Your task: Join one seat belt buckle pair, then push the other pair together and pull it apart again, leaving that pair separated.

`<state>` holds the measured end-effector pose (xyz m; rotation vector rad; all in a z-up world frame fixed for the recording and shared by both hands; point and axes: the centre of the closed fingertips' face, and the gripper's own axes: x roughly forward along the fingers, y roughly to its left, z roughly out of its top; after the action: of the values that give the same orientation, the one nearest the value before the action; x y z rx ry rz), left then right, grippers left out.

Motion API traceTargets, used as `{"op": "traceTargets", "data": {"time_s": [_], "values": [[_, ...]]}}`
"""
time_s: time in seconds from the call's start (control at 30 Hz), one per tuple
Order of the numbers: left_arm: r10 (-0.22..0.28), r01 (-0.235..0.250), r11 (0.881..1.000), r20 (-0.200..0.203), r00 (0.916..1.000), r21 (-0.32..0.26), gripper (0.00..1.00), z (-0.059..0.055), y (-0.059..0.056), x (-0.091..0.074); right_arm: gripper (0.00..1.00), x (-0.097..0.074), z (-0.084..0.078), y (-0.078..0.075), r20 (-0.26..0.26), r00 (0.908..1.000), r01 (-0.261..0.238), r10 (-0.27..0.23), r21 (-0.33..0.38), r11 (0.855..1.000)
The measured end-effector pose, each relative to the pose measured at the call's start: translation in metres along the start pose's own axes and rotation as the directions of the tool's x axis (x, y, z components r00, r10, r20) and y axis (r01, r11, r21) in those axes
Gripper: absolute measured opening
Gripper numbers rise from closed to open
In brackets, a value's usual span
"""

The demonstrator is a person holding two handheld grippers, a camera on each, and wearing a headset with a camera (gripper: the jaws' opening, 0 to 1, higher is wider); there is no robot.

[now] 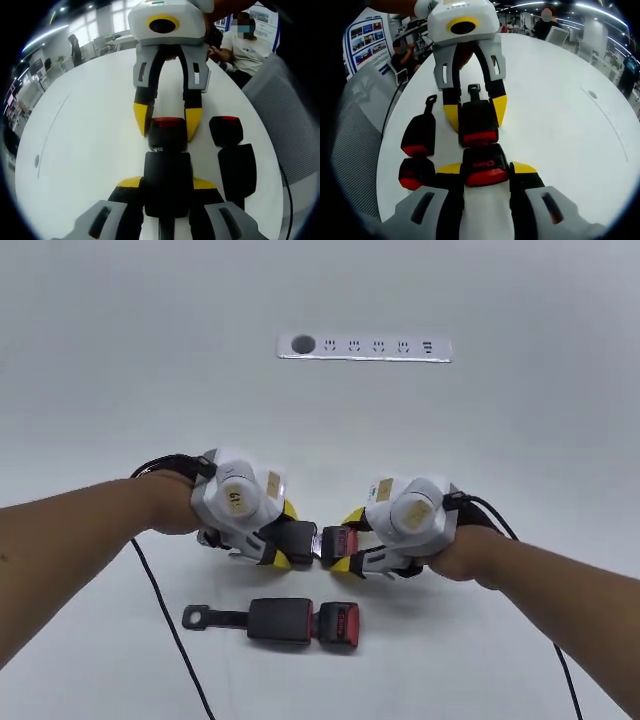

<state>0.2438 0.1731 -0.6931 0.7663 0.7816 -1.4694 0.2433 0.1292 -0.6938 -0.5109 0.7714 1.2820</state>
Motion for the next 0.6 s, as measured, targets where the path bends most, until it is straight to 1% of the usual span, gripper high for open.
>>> {"op": "traceTargets", "data": {"time_s": [0.43,0.6], "values": [[-0.001,0.001,1.0,0.0,1.0,-0.002,0.35,0.002,-0.0018,-0.0015,0.34,-0.002,-0.0005,0.0006,-0.013,0.9999,0.0,0.0,-0.006,1.0],[-0.001,0.001,1.0,0.005,1.0,-0.004,0.35,0.0013,-0.0012,-0.0017,0.34,-0.0047,-0.0036,-0.001,-0.021,0.9998,-0.002,0.001,-0.015,1.0]]}}
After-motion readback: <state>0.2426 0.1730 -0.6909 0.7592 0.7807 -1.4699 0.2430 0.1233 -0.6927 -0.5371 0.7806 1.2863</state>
